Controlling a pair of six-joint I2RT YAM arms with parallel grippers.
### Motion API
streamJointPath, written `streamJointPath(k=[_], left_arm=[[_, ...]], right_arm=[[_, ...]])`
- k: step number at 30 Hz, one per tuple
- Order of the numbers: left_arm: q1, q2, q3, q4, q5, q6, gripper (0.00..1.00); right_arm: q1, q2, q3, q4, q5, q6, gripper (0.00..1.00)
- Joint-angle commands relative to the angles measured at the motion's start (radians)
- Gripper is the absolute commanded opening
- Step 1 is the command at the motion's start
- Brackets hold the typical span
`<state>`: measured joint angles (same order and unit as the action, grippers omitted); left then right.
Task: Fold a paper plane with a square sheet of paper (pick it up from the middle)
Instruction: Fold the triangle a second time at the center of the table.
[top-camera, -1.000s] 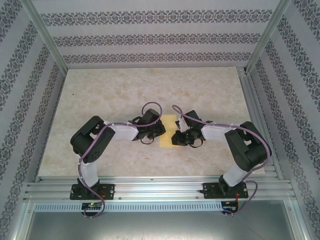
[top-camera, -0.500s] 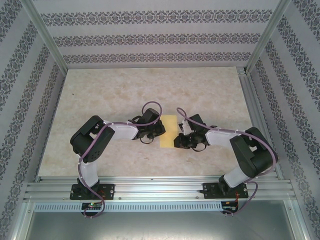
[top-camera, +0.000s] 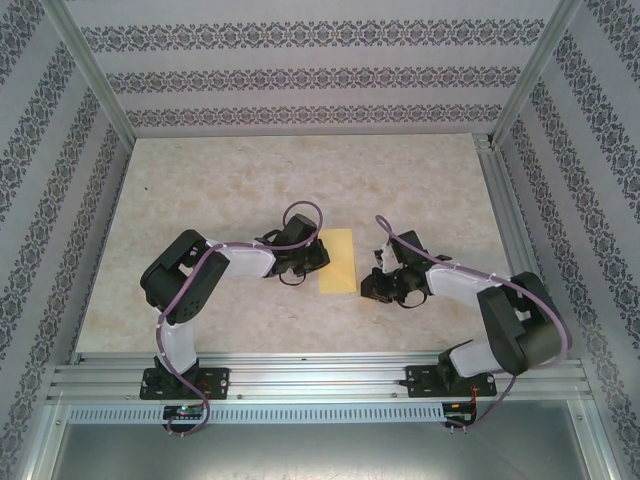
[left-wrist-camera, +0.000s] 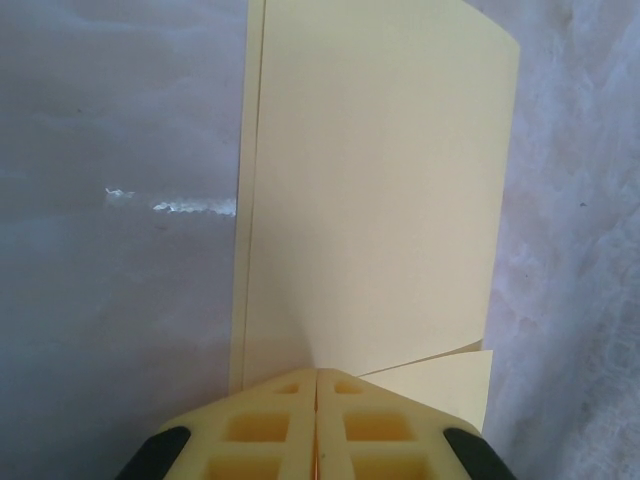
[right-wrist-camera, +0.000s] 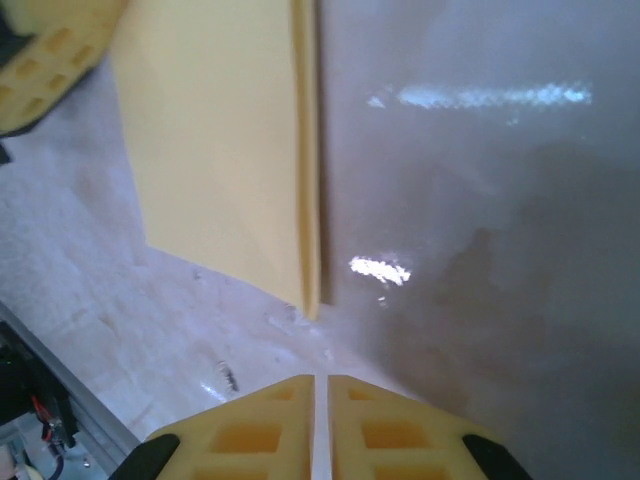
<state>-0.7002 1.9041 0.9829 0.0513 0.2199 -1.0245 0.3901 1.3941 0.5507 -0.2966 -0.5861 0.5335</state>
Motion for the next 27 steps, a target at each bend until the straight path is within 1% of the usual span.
streamJointPath(k=[1, 4, 6, 9, 11, 15, 22, 27], left_arm=[[0.016, 0.027, 0.007, -0.041, -0.006, 0.028, 0.1], [0.016, 0.03, 0.007, -0.031, -0.001, 0.025, 0.1], [0.015, 0.031, 0.011, -0.026, 0.005, 0.024, 0.1], [0.015, 0.03, 0.01, -0.024, 0.01, 0.023, 0.1], [0.015, 0.032, 0.012, -0.024, 0.014, 0.025, 0.1], [0.015, 0.032, 0.014, -0.027, 0.016, 0.03, 0.1], [0.022, 0.013, 0.019, -0.053, -0.002, 0.053, 0.11], [0.054, 0.014, 0.028, -0.067, -0.008, 0.076, 0.11]], right_arm=[[-0.001, -0.088, 0.049, -0.002, -0.035, 0.053, 0.12], [0.006, -0.061, 0.089, 0.046, -0.034, 0.084, 0.13], [0.008, 0.014, 0.119, 0.06, -0.024, 0.083, 0.13], [0.03, 0.124, 0.14, 0.135, -0.041, 0.1, 0.13], [0.041, 0.187, 0.155, 0.144, -0.042, 0.093, 0.13], [0.031, 0.294, 0.15, 0.164, -0.039, 0.081, 0.12], [0.017, 0.325, 0.082, 0.144, -0.016, 0.056, 0.11], [0.013, 0.312, 0.039, 0.143, -0.022, 0.043, 0.11]])
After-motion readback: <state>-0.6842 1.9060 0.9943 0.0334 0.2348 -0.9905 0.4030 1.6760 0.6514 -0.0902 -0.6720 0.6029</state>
